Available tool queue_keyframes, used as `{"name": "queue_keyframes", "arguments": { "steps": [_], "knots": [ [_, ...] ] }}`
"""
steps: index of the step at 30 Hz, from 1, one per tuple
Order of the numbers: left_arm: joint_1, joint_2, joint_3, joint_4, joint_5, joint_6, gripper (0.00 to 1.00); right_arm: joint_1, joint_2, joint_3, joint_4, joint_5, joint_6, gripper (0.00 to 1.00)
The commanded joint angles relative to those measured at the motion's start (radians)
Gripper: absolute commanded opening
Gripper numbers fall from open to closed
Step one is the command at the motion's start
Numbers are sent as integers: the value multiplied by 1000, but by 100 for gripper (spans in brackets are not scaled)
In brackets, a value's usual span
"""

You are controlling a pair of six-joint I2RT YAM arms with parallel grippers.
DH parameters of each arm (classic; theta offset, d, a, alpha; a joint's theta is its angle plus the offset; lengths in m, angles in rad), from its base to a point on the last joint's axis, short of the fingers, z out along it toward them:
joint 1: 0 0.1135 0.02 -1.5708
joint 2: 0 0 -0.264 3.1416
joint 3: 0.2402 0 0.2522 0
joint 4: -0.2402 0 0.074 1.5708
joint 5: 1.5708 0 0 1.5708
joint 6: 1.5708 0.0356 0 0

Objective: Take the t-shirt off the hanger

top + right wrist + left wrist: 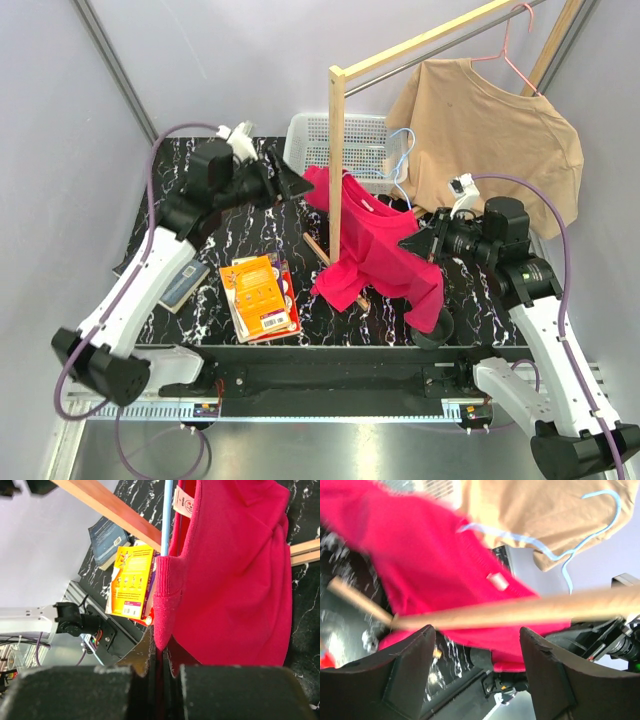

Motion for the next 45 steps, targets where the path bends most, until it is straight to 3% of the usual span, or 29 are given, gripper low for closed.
{"name": "queue_keyframes", "arguments": {
  "steps": [1,9,11,14,18,26,30,33,37,45],
  "knots": [
    [0,99,150,-24,110,156,66,6,-7,65,43,-51,-17,0],
    [-89,249,294,-87,-88,266,63,7,-11,74,43,-77,-33,0],
    [-118,273,316,-92,-96,286,72,7,-17,71,45,-83,-38,0],
    [-155,306,347,-85,-114,323,75,7,-23,62,45,-73,-50,0],
    [-136,334,330,12,75,242,72,7,-13,54,52,-59,-60,0],
    [-55,268,207,175,142,53,61,7,69,91,88,-69,-50,0],
    [-5,248,106,399,266,-129,61,13,105,112,146,-126,-29,0],
    [22,277,112,487,360,-184,61,45,153,145,166,-148,-23,0],
    [28,316,164,586,443,-197,62,104,233,183,166,-163,-14,0],
    [29,325,245,503,455,-50,64,193,283,209,161,-122,-24,0]
  ]
}}
